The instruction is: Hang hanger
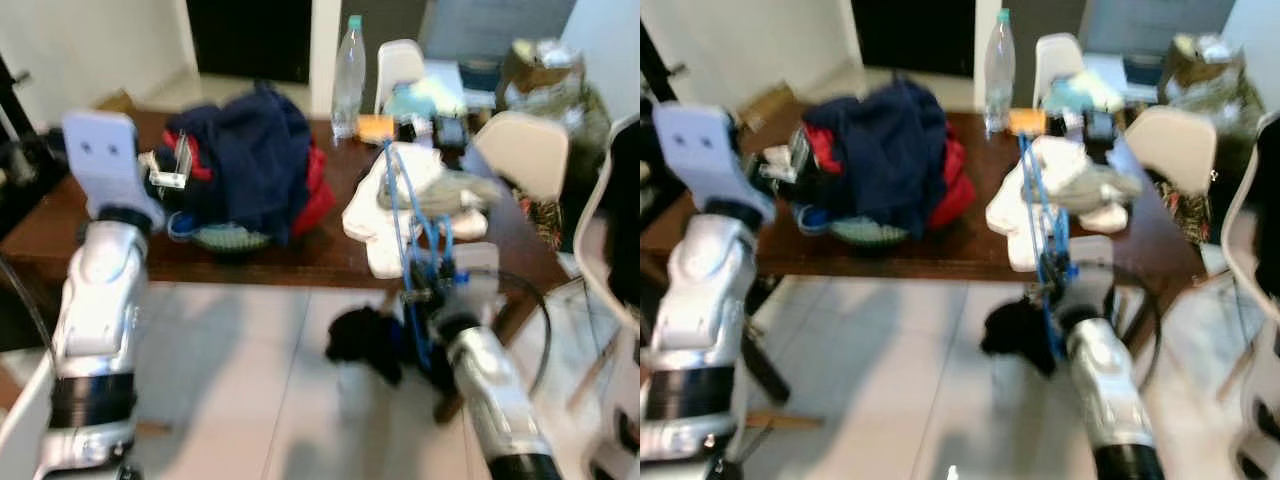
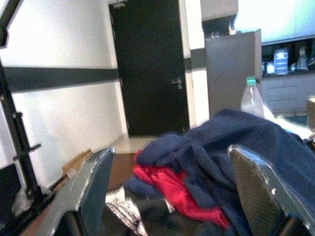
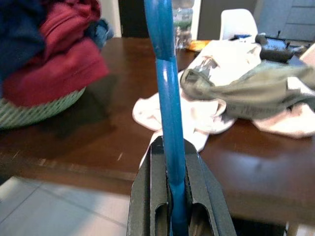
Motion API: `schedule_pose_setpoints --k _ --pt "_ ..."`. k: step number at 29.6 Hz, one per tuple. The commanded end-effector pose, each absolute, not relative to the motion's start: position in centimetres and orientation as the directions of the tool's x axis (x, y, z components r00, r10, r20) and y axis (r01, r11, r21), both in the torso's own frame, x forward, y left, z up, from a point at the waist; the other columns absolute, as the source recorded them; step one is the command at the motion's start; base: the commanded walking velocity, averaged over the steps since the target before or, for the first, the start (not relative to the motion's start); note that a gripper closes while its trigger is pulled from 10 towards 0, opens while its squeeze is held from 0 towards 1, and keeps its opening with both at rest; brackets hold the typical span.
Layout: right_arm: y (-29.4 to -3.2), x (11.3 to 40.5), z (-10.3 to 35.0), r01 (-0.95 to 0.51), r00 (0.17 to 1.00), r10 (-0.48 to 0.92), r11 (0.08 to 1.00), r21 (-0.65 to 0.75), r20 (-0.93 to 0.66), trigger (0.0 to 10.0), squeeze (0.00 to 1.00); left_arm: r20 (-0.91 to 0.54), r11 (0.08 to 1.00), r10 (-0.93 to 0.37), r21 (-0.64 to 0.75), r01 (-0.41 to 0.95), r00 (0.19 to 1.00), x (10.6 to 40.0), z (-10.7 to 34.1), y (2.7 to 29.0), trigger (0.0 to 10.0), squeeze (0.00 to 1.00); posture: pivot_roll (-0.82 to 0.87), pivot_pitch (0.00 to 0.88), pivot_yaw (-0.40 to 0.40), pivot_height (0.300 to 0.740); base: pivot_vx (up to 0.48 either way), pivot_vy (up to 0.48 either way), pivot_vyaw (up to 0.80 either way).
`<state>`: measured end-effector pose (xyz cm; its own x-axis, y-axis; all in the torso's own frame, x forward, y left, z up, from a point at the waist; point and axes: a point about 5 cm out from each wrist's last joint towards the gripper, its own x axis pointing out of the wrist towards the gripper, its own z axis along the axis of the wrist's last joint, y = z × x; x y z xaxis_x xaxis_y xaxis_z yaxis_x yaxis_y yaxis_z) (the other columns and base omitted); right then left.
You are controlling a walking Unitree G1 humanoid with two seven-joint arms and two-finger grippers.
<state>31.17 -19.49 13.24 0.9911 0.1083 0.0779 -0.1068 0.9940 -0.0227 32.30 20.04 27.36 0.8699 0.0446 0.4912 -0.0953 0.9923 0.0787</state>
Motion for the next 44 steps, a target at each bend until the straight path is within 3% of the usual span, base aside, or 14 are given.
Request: schedule_pose_setpoints --k 1,9,13,19,24,32,35,40,42,44 --pt "-18.9 31.3 13.7 -0.12 0.988 0.121 0.993 -0.019 0.095 10.0 0.0 0.48 0.992 0.089 0.037 -0.121 0.873 32.1 27.4 20.9 10.0 0.0 0.13 0.035 -0.022 0.74 0.274 0.0 0.79" --pt "-19.1 31.3 13.9 -0.101 0.989 0.1 0.995 0.001 0.105 10.0 0.0 0.489 0.993 0.098 -0.112 -0.05 0.867 32.2 29.1 21.0 10.0 0.0 0.13 0.034 -0.024 0.74 0.27 0.0 0.1" --pt "-19.1 31.4 13.9 -0.085 0.991 0.084 0.996 0.013 0.102 10.0 0.0 0.5 0.992 0.079 -0.124 -0.019 0.862 32.2 30.0 20.8 10.0 0.0 0.13 0.034 -0.024 0.74 0.266 0.0 0.0" --pt "-19.2 31.7 13.6 -0.069 0.996 0.067 0.997 0.031 0.056 10.0 0.0 0.492 0.985 -0.062 -0.109 0.132 0.868 32.3 30.8 19.0 10.0 0.0 0.13 0.034 -0.02 0.74 0.269 0.0 -0.8" --pt "-19.3 31.7 13.9 -0.056 0.996 0.053 0.998 0.035 0.079 10.0 0.0 0.482 0.981 -0.072 -0.125 0.15 0.873 32.1 30.6 18.5 10.0 0.0 0.13 0.034 -0.02 0.74 0.269 0.0 -0.64" --pt "-19.3 31.6 14.1 -0.053 0.995 0.049 0.998 0.034 0.092 10.0 0.0 0.448 0.982 0.004 -0.171 0.082 0.894 32.1 30.1 19.2 10.0 0.0 0.13 0.036 -0.022 0.74 0.262 0.0 0.0" --pt "-19.3 31.6 14.1 -0.051 0.995 0.048 0.998 0.03 0.087 10.0 0.0 0.407 0.961 0.16 -0.272 -0.048 0.899 31.9 29.6 20.2 10.0 0.0 0.14 0.04 -0.019 0.74 0.0 0.0 0.0" --pt "-19.4 31.6 14.1 -0.048 0.995 0.045 0.998 0.029 0.084 10.0 0.0 0.369 0.945 0.243 -0.3 -0.132 0.897 31.6 29.1 20.8 10.0 0.0 0.14 0.044 -0.019 0.74 0.0 0.0 0.0" --pt "-19.6 31.5 13.9 -0.044 0.996 0.042 0.999 0.024 0.074 10.0 0.0 0.268 0.9 0.365 -0.347 -0.264 0.892 31.2 27.2 22.6 10.0 0.0 0.14 0.047 -0.025 0.74 0.0 0.0 0.0" --pt "-19.6 31.6 13.9 -0.046 0.997 0.044 0.999 0.021 0.071 10.0 0.0 0.225 0.885 0.376 -0.375 -0.276 0.899 31.4 26.6 23.3 10.0 0.0 0.14 0.05 -0.032 0.74 0.0 0.0 0.0"
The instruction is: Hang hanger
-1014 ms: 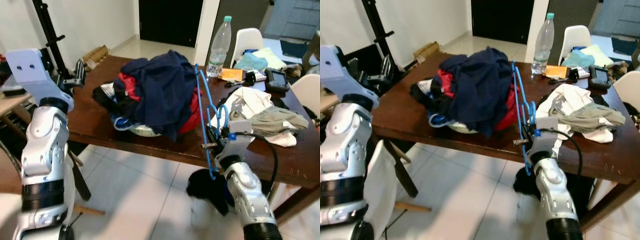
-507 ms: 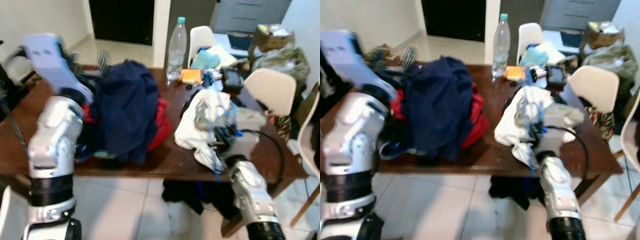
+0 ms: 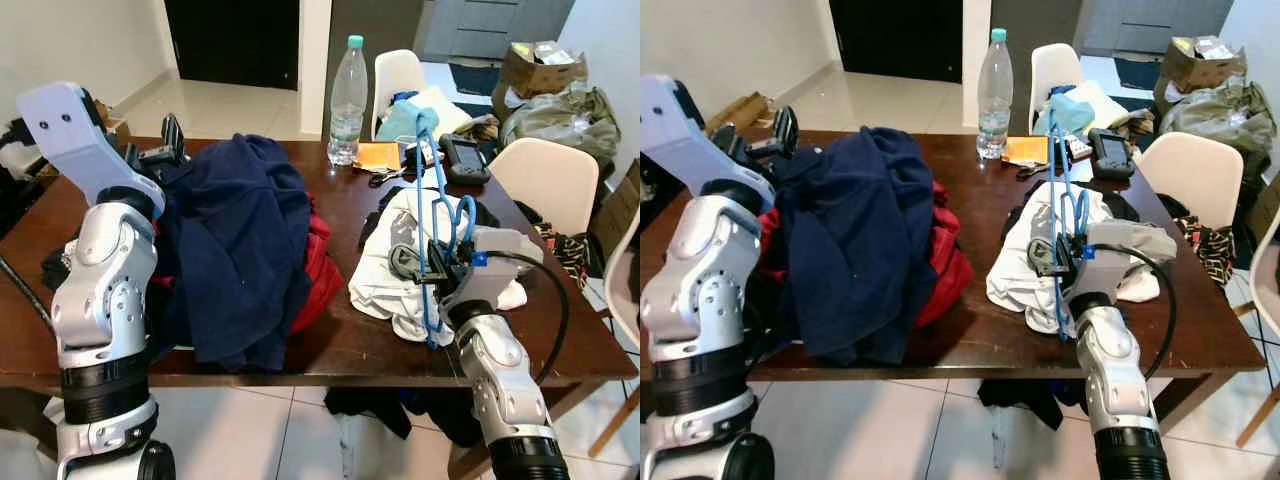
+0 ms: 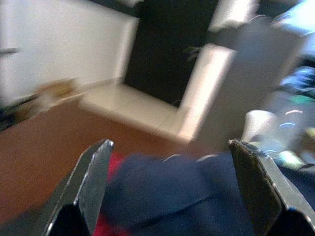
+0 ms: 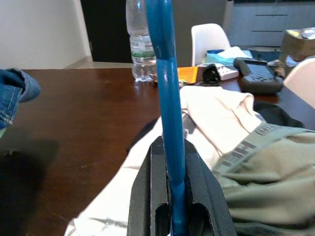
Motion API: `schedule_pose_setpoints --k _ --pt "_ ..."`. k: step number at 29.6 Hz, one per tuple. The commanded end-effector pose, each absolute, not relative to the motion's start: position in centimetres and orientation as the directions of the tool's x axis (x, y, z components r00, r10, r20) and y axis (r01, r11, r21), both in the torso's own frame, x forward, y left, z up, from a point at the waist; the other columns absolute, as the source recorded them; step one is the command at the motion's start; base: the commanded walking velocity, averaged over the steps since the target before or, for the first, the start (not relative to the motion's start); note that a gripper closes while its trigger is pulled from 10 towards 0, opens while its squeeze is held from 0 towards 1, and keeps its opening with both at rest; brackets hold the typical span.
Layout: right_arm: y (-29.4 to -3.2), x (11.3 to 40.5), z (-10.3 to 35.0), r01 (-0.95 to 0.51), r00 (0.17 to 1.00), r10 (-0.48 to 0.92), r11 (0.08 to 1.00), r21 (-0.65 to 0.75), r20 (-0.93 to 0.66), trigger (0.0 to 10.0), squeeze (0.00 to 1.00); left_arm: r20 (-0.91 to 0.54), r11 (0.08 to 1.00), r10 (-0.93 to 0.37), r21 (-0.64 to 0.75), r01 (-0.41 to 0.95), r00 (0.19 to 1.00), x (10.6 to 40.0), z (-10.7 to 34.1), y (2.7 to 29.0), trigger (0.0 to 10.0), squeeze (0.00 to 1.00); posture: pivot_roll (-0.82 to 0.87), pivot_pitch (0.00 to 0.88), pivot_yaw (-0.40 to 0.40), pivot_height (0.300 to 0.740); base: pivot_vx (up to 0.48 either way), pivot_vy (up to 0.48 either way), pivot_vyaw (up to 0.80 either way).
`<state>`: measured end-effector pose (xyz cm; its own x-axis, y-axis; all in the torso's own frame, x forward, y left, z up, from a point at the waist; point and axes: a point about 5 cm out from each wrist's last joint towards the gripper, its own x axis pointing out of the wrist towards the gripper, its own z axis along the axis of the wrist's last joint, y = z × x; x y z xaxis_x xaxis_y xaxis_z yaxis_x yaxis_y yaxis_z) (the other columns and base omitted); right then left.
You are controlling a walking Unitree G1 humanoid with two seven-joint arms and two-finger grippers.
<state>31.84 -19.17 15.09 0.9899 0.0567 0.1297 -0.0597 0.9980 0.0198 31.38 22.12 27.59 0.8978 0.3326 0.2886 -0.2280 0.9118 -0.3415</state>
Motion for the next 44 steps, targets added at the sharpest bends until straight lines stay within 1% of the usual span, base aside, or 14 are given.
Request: schedule_pose_setpoints --k 1,4,5,7,13,19,22,23,24,26,28,30,38,44 --pt "-19.6 31.6 13.9 -0.046 0.997 0.044 0.999 0.021 0.071 10.0 0.0 0.225 0.885 0.376 -0.375 -0.276 0.899 31.4 26.6 23.3 10.0 0.0 0.14 0.05 -0.032 0.74 0.0 0.0 0.0" --pt "-19.5 31.6 13.9 -0.047 0.997 0.045 0.999 0.019 0.069 10.0 0.0 0.177 0.865 0.385 -0.411 -0.287 0.906 31.7 26.1 24.1 10.0 0.0 0.14 0.052 -0.031 0.74 0.0 0.0 0.0" --pt "-19.6 31.6 13.9 -0.046 0.997 0.045 0.999 0.016 0.068 10.0 0.0 0.14 0.846 0.394 -0.442 -0.299 0.908 31.8 25.8 24.6 10.0 0.0 0.13 0.053 -0.029 0.74 0.0 0.0 0.0" --pt "-19.8 31.4 13.9 -0.039 0.997 0.038 0.999 0.012 0.066 10.0 0.0 0.095 0.829 0.42 -0.444 -0.339 0.902 31.8 25.4 25.2 10.0 0.0 0.13 0.056 -0.03 0.74 0.0 0.0 0.0" --pt "-19.9 31.3 13.8 -0.033 0.998 0.033 0.999 0.008 0.061 10.0 0.0 0.065 0.821 0.43 -0.444 -0.359 0.901 31.8 24.9 25.5 10.0 0.0 0.12 0.057 -0.034 0.74 0.0 0.0 0.0" --pt "-19.9 31.3 13.9 -0.035 0.998 0.035 0.999 0.005 0.061 10.0 0.0 0.073 0.825 0.403 -0.462 -0.327 0.912 32.4 25.3 25.5 10.0 0.0 0.12 0.056 -0.04 0.74 0.0 0.0 0.0" --pt "-19.9 31.4 13.9 -0.033 0.998 0.033 0.999 0.003 0.061 10.0 0.0 0.091 0.856 0.342 -0.441 -0.27 0.935 33.5 26.1 25.3 10.0 0.0 0.13 0.056 -0.043 0.74 0.0 0.0 0.0" --pt "-19.9 31.4 13.9 -0.033 0.998 0.033 0.999 0.003 0.061 10.0 0.0 0.091 0.856 0.342 -0.441 -0.27 0.935 33.5 26.1 25.3 10.0 0.0 0.13 0.056 -0.043 0.74 0.0 0.0 0.0" --pt "-19.9 31.4 14.0 -0.032 0.998 0.032 0.999 0.003 0.061 10.0 0.0 0.08 0.881 0.293 -0.41 -0.237 0.953 34.3 25.9 25.1 10.0 0.0 0.12 0.056 -0.043 0.74 0.0 0.0 0.0" --pt "-19.9 31.4 14.0 -0.032 0.998 0.032 0.999 0.003 0.061 10.0 0.0 0.08 0.881 0.293 -0.41 -0.237 0.953 34.3 25.9 25.1 10.0 0.0 0.12 0.056 -0.043 0.74 0.0 0.0 0.0" --pt "-19.9 31.4 14.0 -0.031 0.998 0.031 1.0 0.002 0.06 10.0 0.0 0.052 0.91 0.233 -0.364 -0.199 0.971 35.4 25.4 25.0 10.0 0.0 0.11 0.061 -0.041 0.74 0.0 0.0 0.0" --pt "-20.0 31.3 14.0 -0.029 0.998 0.029 1.0 0.001 0.059 10.0 0.0 0.045 0.921 0.205 -0.346 -0.178 0.978 35.9 25.3 24.8 10.0 0.0 0.11 0.063 -0.04 0.74 0.0 0.0 0.0" --pt "-20.7 30.8 14.1 -0.009 0.998 0.01 1.0 -0.012 0.056 10.0 0.0 0.016 0.936 0.131 -0.331 -0.118 0.991 37.7 25.3 24.3 10.0 0.0 0.08 0.07 -0.041 0.74 0.0 0.0 0.0" --pt "-20.8 30.7 14.2 -0.007 0.998 0.008 1.0 -0.015 0.055 10.0 0.0 0.023 0.935 0.113 -0.342 -0.098 0.993 38.2 25.5 24.2 10.0 0.0 0.08 0.071 -0.045 0.74 0.0 0.0 0.0"
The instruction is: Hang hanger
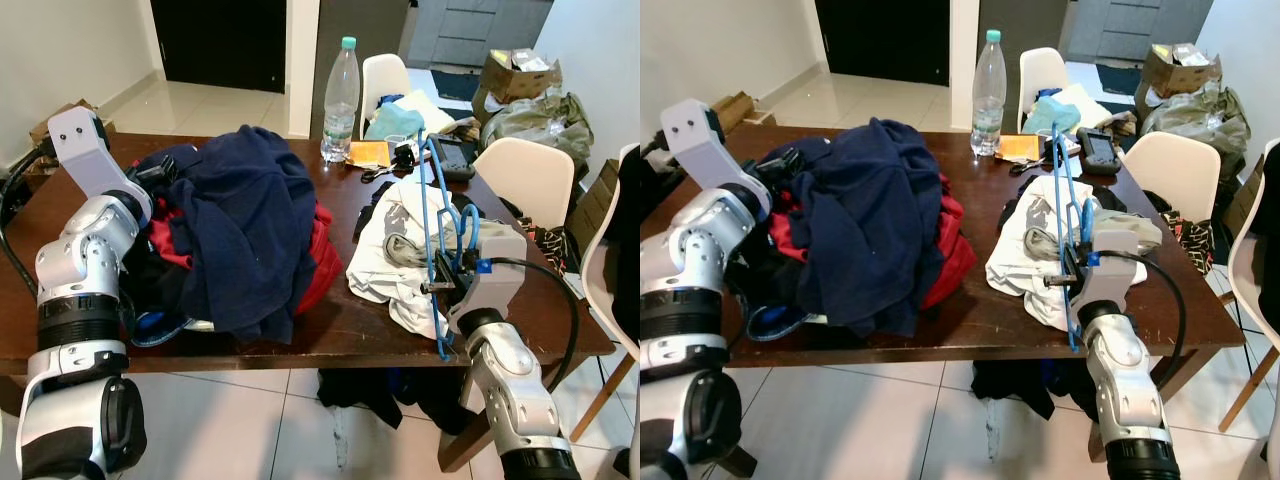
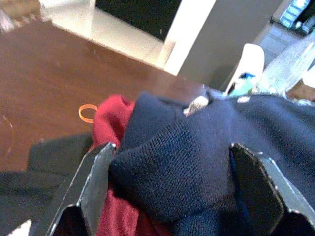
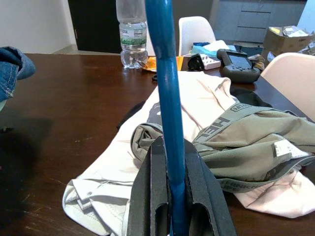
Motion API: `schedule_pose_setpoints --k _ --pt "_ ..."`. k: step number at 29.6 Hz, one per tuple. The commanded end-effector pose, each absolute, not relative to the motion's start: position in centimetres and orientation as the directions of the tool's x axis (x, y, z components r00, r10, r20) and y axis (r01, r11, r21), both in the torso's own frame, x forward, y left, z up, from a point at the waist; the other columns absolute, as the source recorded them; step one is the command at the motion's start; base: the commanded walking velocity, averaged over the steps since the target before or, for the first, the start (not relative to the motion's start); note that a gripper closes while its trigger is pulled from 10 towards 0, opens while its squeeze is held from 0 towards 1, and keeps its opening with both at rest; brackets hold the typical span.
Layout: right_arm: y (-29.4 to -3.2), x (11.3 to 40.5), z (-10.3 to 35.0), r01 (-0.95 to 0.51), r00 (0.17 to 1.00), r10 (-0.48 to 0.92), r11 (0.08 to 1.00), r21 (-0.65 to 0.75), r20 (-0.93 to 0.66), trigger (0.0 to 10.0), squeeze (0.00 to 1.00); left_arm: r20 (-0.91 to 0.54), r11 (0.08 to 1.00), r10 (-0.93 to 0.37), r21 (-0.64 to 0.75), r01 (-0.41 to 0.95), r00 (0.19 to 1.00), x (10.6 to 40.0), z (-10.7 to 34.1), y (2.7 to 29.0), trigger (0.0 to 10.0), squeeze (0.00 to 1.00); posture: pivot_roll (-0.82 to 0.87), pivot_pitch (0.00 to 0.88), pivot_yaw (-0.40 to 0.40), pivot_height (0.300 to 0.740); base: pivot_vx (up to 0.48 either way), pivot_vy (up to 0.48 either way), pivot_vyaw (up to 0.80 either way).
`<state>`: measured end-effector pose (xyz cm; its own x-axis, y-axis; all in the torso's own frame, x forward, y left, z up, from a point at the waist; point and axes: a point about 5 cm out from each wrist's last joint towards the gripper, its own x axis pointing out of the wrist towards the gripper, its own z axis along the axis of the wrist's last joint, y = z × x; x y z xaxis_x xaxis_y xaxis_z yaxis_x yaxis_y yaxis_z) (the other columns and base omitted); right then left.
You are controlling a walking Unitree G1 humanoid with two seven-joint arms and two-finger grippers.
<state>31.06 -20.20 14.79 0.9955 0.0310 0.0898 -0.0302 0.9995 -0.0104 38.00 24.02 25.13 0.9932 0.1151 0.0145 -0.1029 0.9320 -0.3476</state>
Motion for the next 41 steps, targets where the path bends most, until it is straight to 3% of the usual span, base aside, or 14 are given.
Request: schedule_pose_setpoints --k 1,16,22,36,41 --pt "-20.8 30.7 14.2 -0.007 0.998 0.008 1.0 -0.015 0.055 10.0 0.0 0.023 0.935 0.113 -0.342 -0.098 0.993 38.2 25.5 24.2 10.0 0.0 0.08 0.071 -0.045 0.74 0.0 0.0 0.0" --pt "-20.7 31.1 14.4 -0.016 0.998 0.017 1.0 -0.015 0.053 10.0 0.0 0.048 0.857 0.132 -0.508 -0.09 0.99 37.7 25.7 23.2 10.0 0.0 0.09 0.062 -0.059 0.74 0.0 0.0 0.0" --pt "-20.7 31.1 14.4 -0.016 0.998 0.017 1.0 -0.015 0.053 10.0 0.0 0.048 0.857 0.132 -0.508 -0.09 0.99 37.7 25.7 23.2 10.0 0.0 0.09 0.062 -0.059 0.74 0.0 0.0 0.0" --pt "-20.7 31.2 14.4 -0.018 0.999 0.018 1.0 -0.009 0.05 10.0 0.0 -0.103 0.673 0.073 -0.729 -0.125 0.992 35.9 21.9 20.3 10.0 0.0 0.1 0.062 -0.062 0.74 0.0 0.0 0.0" --pt "-20.8 31.2 14.4 -0.018 0.999 0.019 1.0 -0.009 0.049 10.0 0.0 -0.105 0.654 0.072 -0.746 -0.127 0.992 35.7 22.0 19.8 10.0 0.0 0.09 0.062 -0.061 0.74 0.0 0.0 0.0"
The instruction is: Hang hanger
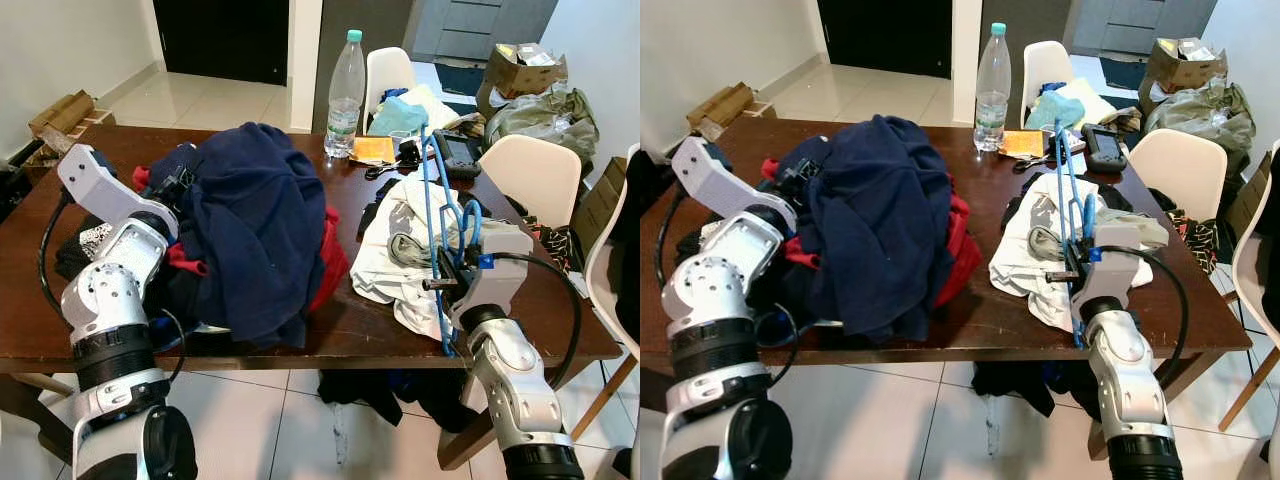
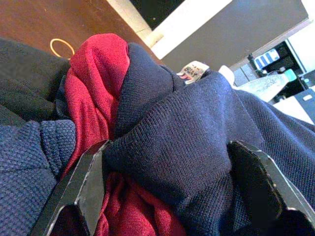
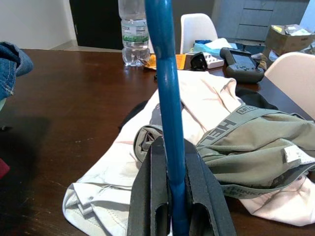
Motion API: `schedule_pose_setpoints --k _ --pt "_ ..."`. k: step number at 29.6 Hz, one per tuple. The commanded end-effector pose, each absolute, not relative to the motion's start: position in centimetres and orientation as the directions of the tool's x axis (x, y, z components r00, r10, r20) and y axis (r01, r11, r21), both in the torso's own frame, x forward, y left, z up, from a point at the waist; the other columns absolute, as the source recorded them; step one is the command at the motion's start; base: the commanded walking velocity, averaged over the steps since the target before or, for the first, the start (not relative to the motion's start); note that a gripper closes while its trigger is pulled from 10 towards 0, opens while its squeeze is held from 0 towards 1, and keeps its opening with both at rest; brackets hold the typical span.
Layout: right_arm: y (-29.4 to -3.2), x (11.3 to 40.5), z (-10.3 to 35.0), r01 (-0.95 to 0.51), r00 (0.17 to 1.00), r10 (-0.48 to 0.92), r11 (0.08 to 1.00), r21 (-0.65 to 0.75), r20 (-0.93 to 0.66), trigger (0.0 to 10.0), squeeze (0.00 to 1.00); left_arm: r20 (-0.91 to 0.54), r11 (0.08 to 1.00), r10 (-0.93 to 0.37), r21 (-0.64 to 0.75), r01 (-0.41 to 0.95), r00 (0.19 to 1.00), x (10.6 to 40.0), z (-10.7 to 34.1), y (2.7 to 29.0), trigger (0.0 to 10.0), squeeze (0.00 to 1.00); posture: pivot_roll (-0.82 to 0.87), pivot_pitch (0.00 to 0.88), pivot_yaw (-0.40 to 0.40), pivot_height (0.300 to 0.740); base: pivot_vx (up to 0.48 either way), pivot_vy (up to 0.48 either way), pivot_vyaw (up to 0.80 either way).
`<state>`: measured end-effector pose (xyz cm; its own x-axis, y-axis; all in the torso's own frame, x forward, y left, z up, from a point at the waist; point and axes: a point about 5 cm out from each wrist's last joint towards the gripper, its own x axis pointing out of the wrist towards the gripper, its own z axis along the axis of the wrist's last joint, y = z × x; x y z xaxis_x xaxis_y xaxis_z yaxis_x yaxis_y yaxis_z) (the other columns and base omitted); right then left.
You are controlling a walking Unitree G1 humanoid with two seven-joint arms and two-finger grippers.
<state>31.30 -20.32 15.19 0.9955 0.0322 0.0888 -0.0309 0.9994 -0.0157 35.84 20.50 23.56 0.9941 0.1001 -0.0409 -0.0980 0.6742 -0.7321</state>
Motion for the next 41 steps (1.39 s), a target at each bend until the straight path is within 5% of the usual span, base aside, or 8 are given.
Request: schedule_pose_setpoints --k 1,11,20,41 --pt "-20.8 31.2 14.4 -0.018 0.999 0.018 1.0 -0.01 0.049 10.0 0.0 -0.103 0.648 0.091 -0.749 -0.138 0.99 35.6 22.1 20.0 10.0 0.0 0.09 0.061 -0.061 0.74 0.0 0.0 0.0" --pt "-20.9 31.4 14.5 -0.02 0.999 0.021 1.0 -0.009 0.049 10.0 0.0 -0.08 0.614 0.273 -0.753 -0.238 0.959 34.1 23.3 23.4 10.0 0.0 0.1 0.06 -0.063 0.74 0.0 0.0 0.0" --pt "-20.4 31.5 14.5 -0.031 0.998 0.031 1.0 -0.003 0.05 10.0 0.0 -0.086 0.589 0.308 -0.765 -0.261 0.947 33.3 23.3 23.8 10.0 0.0 0.11 0.057 -0.071 0.74 0.0 0.0 0.0" --pt "-20.5 31.6 15.0 -0.027 0.998 0.027 1.0 0.001 0.065 10.0 0.0 0.005 0.594 0.024 -0.804 -0.01 1.0 34.8 24.9 19.1 10.0 0.0 0.1 0.054 -0.07 0.74 0.0 0.0 0.0"
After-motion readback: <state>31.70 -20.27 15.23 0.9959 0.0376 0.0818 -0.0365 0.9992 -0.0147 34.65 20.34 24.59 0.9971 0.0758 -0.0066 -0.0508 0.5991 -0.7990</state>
